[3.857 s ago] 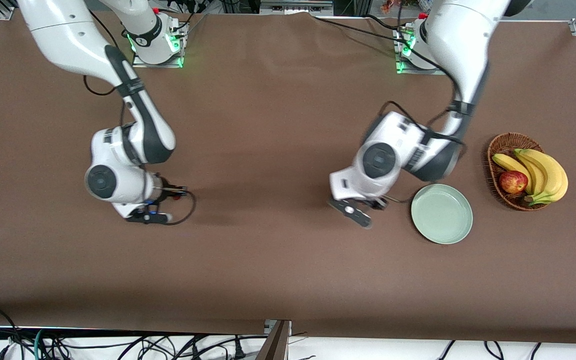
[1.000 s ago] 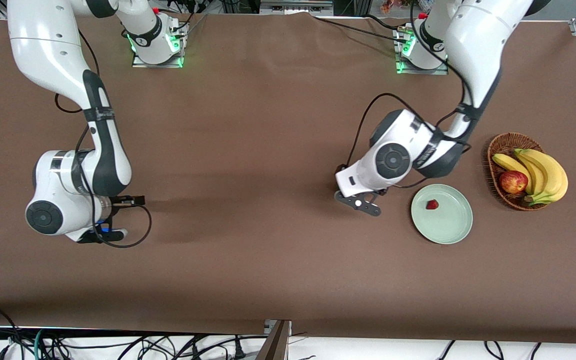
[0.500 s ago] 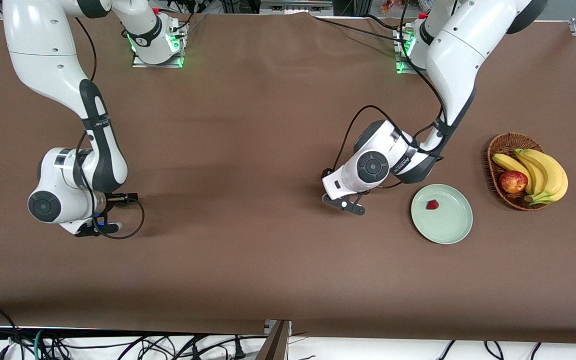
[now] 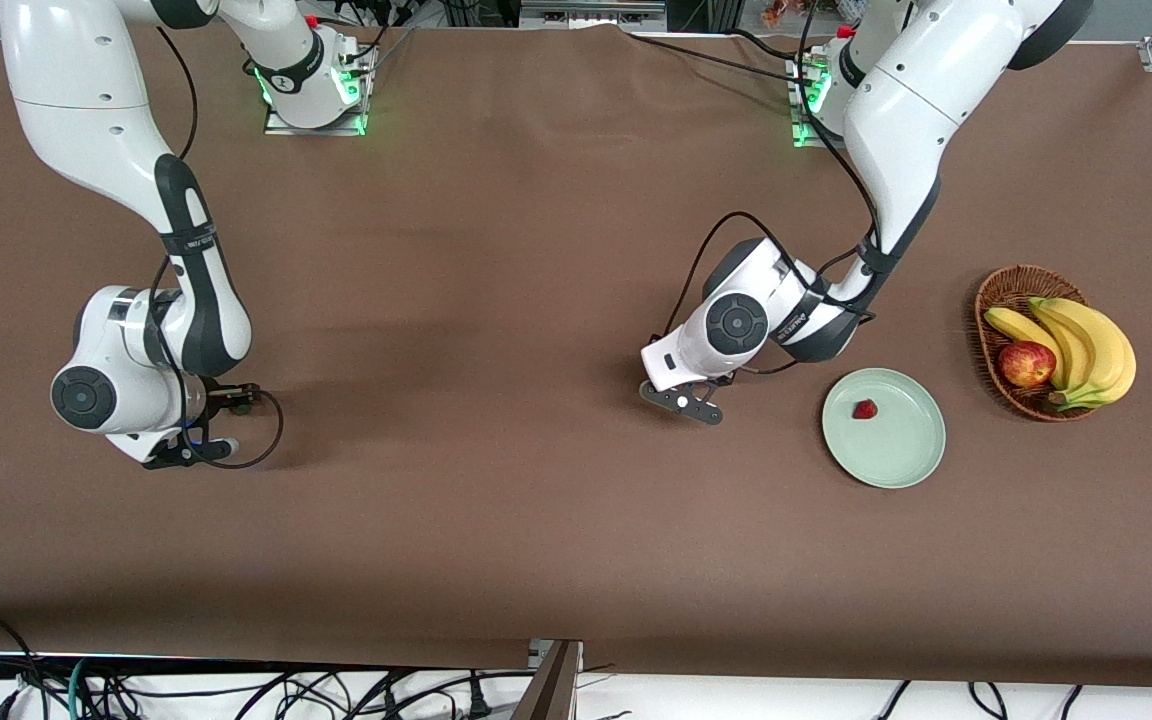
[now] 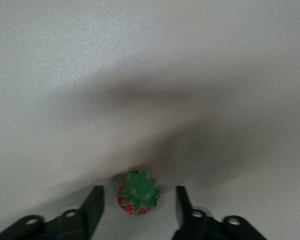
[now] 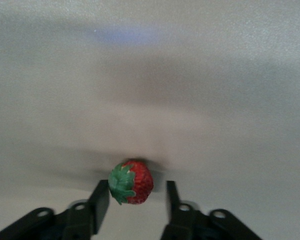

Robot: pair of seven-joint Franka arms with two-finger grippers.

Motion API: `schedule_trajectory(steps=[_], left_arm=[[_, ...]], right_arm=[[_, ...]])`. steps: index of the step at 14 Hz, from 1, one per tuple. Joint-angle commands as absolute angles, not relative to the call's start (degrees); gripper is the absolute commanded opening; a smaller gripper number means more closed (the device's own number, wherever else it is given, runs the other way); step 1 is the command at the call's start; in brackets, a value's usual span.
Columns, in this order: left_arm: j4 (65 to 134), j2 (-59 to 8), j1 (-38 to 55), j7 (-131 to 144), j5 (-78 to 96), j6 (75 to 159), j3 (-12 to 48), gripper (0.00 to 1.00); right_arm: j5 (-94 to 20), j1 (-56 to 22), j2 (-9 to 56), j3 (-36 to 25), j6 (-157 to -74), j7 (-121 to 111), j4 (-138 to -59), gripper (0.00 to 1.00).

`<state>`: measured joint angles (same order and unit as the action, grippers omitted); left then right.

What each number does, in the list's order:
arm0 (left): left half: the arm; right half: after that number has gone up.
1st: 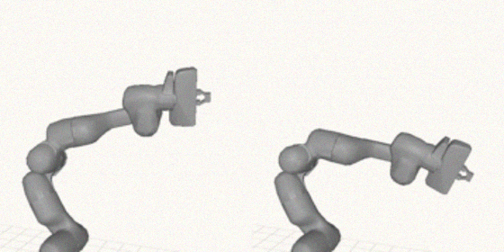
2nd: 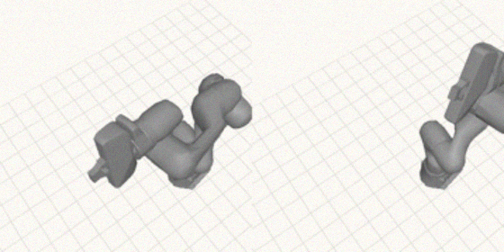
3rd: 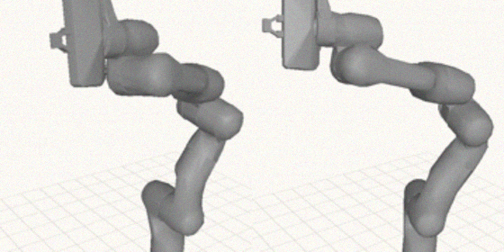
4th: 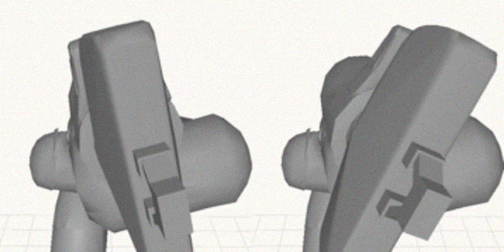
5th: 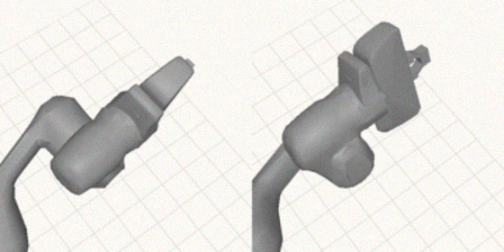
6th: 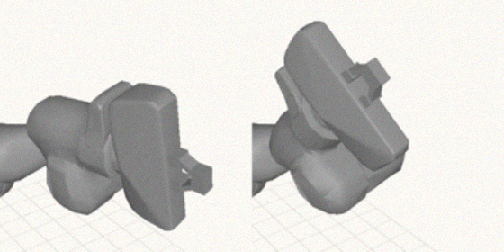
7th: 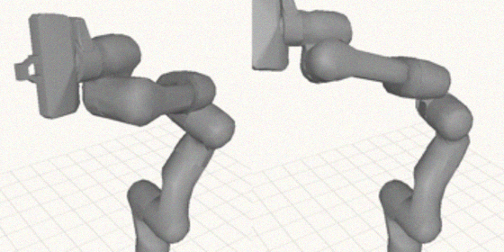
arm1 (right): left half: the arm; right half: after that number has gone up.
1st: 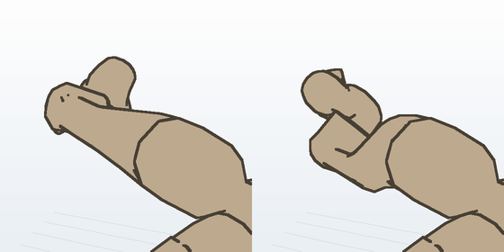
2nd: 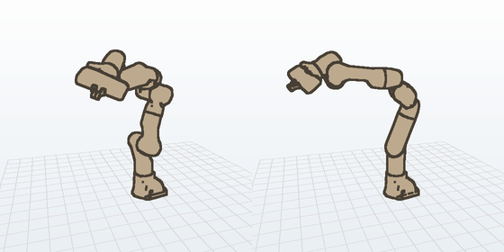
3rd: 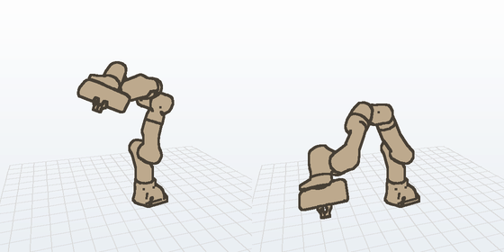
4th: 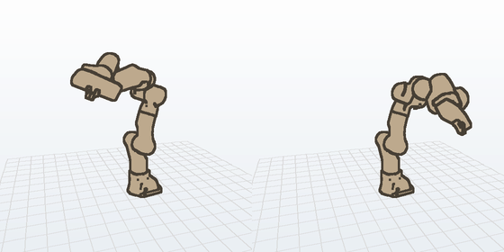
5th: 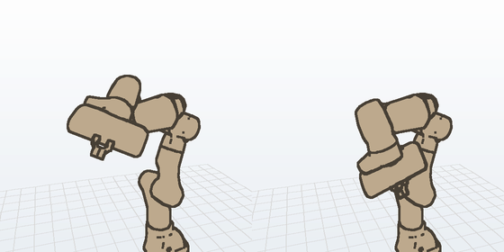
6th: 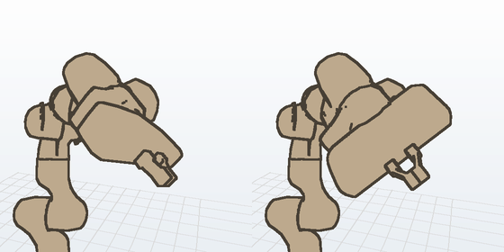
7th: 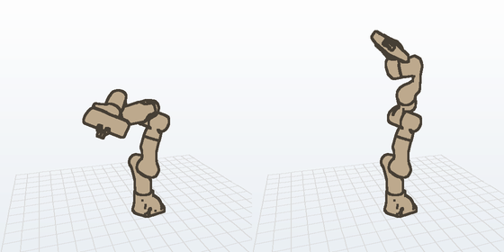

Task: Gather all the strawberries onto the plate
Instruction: 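Carry the strawberry over the plate while the right gripper lifts the last strawberry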

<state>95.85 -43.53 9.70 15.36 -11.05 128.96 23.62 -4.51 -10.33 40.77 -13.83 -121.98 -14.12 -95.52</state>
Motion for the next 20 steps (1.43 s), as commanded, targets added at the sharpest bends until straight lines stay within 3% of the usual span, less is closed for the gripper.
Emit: schedule_trajectory(steps=[1, 2, 3, 6, 9, 12, 14, 17, 20], left_arm=[[96.24, -43.07, 10.11, 16.08, -12.39, 129.46, 23.29, 0.32], [96.24, -43.07, 10.11, 16.08, -12.39, 129.29, 23.38, 0.18], [96.24, -42.89, 10.02, 16.08, -12.39, 129.11, 23.38, 0.16], [95.72, -40.62, 7.66, 15.65, -12.31, 127.28, 23.55, 0.16], [94.84, -35.52, 4.14, 13.99, -12.22, 117.98, 23.73, 0.16], [93.35, -33.58, -1.03, 5.76, -12.39, 109.89, 23.47, 0.17], [91.94, -33.57, -5.87, -7.23, -12.39, 109.34, 23.47, 0.17], [89.22, -35.58, -9.57, -21.14, -12.48, 109.77, 23.38, 0.18], [88.68, -39.28, -11.95, -28.63, -12.57, 111.17, 23.29, 0.23]], right_arm=[[-4.75, -10.02, 38.67, -13.71, -122.96, -15.29, -98.09, 0.25], [-4.75, -9.93, 38.67, -13.71, -122.96, -15.29, -98.0, 0.17], [-4.83, -9.93, 38.67, -13.62, -122.7, -15.21, -97.82, 0.11], [-6.67, -10.72, 36.57, -11.88, -118.15, -14.16, -95.72, 0.09], [-9.14, -12.82, 36.3, -9.15, -111.89, -5.74, -92.12, 0.1], [-10.36, -16.25, 35.77, -5.2, -111.88, 9.43, -90.45, 0.1], [-15.36, -18.27, 36.38, -1.16, -113.02, 22.61, -88.25, 0.12], [-21.52, -25.02, 38.05, 1.14, -122.48, 35.73, -87.01, 0.13], [-22.85, -34.42, 42.34, 1.23, -137.84, 46.9, -85.36, 0.13]])
